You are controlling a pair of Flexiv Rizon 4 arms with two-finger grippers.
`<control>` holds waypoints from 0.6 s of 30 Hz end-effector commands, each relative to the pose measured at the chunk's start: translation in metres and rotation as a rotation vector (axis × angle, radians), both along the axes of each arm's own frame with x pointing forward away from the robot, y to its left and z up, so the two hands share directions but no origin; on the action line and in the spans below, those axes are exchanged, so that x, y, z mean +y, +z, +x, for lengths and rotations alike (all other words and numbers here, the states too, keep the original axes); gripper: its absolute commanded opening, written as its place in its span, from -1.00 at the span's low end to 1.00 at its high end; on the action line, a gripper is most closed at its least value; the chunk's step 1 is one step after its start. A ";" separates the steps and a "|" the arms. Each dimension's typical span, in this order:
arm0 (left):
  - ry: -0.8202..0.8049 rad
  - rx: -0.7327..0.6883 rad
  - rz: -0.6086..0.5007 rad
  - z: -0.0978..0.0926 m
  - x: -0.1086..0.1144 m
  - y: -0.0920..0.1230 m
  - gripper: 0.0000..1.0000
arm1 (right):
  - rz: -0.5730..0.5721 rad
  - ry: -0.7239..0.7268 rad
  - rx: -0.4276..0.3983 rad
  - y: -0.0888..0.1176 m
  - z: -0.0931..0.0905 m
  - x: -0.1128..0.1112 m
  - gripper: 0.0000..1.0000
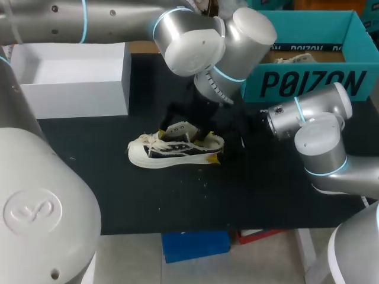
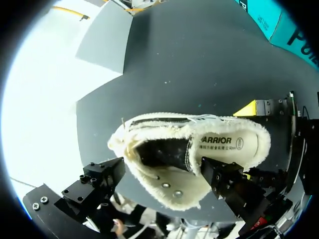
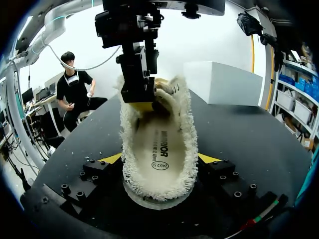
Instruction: Take the shoe out of the shoebox, open the shoe tongue, remove and reinsert the insole, then place the shoe into the shoebox
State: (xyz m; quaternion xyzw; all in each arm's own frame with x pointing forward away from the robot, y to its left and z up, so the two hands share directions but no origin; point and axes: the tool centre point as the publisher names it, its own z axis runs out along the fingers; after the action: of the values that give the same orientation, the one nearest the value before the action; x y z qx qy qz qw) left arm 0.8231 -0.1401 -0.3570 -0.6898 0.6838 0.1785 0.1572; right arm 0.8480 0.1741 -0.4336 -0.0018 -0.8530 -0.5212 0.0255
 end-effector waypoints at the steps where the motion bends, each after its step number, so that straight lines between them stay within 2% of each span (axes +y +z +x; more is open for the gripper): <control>1: 0.006 0.006 0.114 0.003 -0.003 -0.010 1.00 | -0.001 0.000 0.001 -0.006 0.002 0.004 -1.00; 8: 0.016 0.006 0.125 0.006 0.005 -0.011 1.00 | -0.001 0.000 0.001 -0.006 0.002 0.004 -1.00; 9: 0.017 0.006 0.125 0.006 0.006 -0.011 0.92 | -0.001 0.000 0.001 -0.006 0.002 0.004 -1.00; 10: 0.018 0.007 0.126 0.005 0.006 -0.011 -0.01 | -0.001 0.000 0.001 -0.006 0.002 0.004 -1.00; 12: 0.018 0.008 0.127 0.005 0.008 -0.011 -0.47 | -0.001 0.000 0.001 -0.006 0.002 0.004 -1.00; 15: 0.014 0.009 0.126 0.005 0.008 -0.012 -1.00 | -0.001 0.000 0.001 -0.006 0.002 0.004 -1.00; 18: 0.008 0.005 0.125 0.004 0.009 -0.011 -1.00 | -0.001 0.000 0.001 -0.006 0.002 0.004 -1.00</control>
State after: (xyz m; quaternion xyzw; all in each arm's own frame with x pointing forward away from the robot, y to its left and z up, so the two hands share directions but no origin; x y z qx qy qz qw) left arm 0.8283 -0.1321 -0.3685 -0.6819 0.6682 0.2245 0.1952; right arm 0.8480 0.1741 -0.4336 -0.0018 -0.8530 -0.5212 0.0256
